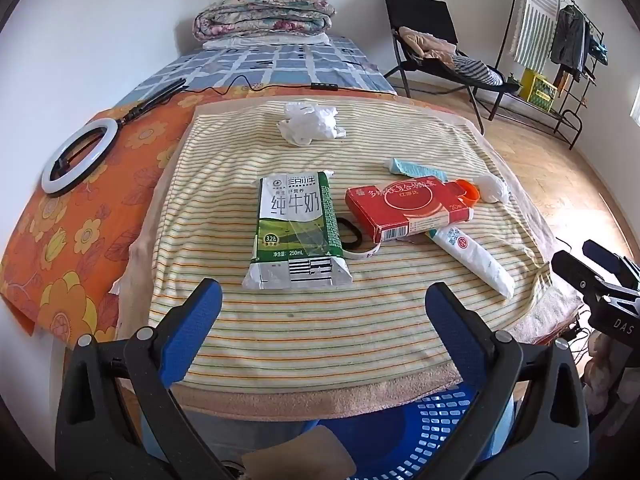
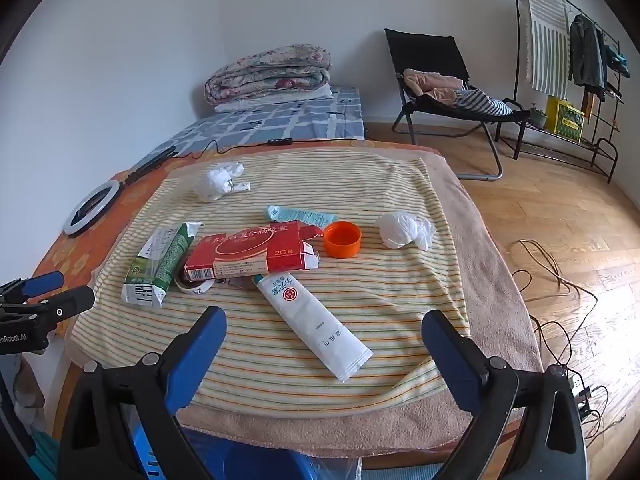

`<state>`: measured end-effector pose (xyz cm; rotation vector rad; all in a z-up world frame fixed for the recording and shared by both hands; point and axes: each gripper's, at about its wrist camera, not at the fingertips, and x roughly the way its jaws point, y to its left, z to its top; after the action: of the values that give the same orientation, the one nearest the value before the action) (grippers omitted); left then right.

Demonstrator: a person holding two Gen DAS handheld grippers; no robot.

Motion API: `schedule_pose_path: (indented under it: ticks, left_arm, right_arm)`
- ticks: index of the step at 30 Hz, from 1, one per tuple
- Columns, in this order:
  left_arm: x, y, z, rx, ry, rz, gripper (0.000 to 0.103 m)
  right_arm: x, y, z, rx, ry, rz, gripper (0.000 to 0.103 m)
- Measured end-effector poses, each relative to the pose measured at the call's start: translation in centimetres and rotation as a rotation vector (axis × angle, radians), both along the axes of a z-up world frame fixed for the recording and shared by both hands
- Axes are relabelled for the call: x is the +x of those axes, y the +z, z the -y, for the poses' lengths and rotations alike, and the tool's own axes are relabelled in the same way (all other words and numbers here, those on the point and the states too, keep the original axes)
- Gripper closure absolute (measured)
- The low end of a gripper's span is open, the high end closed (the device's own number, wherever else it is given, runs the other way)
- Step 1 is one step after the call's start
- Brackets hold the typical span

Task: Collect trash
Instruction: 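Move left tool toward green milk carton while right tool moves toward red box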

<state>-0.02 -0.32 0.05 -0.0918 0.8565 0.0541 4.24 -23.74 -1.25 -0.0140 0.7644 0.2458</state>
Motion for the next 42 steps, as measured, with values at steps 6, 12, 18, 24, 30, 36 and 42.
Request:
schedule_pose_path:
  ticks: [6, 12, 18, 24, 30, 36, 42]
  left_arm:
    - [0.4, -0.8, -0.6, -0.018, 0.020, -0.020, 0.000]
    - [0.2, -0.9, -0.6, -0.011, 0.021, -0.013, 0.000]
    - [0.2, -1.0, -0.5, -0.010, 0.019, -0.015, 0.000]
    - [0.1, -1.1, -0.8, -0.011, 0.019, -0.019, 0.000]
    - [0.1, -1.8, -0.9, -0.014, 0.026, -0.023, 0.000]
    - [0.1, -1.9, -1.0, -0.014, 0.026, -0.026, 0.000]
    - [0.1, -1.8, -1.0, -0.016, 0.026, -0.026, 0.000]
  right_arm:
    - [0.2, 0.2, -0.1, -0.007, -0.004, -0.001, 0.000]
    - [0.0, -0.6, -0.3, -0.012, -0.002, -0.015, 0.000]
    - [0.4, -0.5, -0.3, -0.013, -0.020, -0.033, 0.000]
    - [0.6, -0.7, -0.4, -0.012, -0.021, -0.046, 0.000]
    - [0.7, -0.9, -0.6, -0.022, -0.018, -0.055, 0.000]
    - [0.7, -0.8, -0.6, -0.022, -0.018, -0.057, 0.000]
    - [0.7, -0.8, -0.6, -0.022, -0.018, -0.057, 0.000]
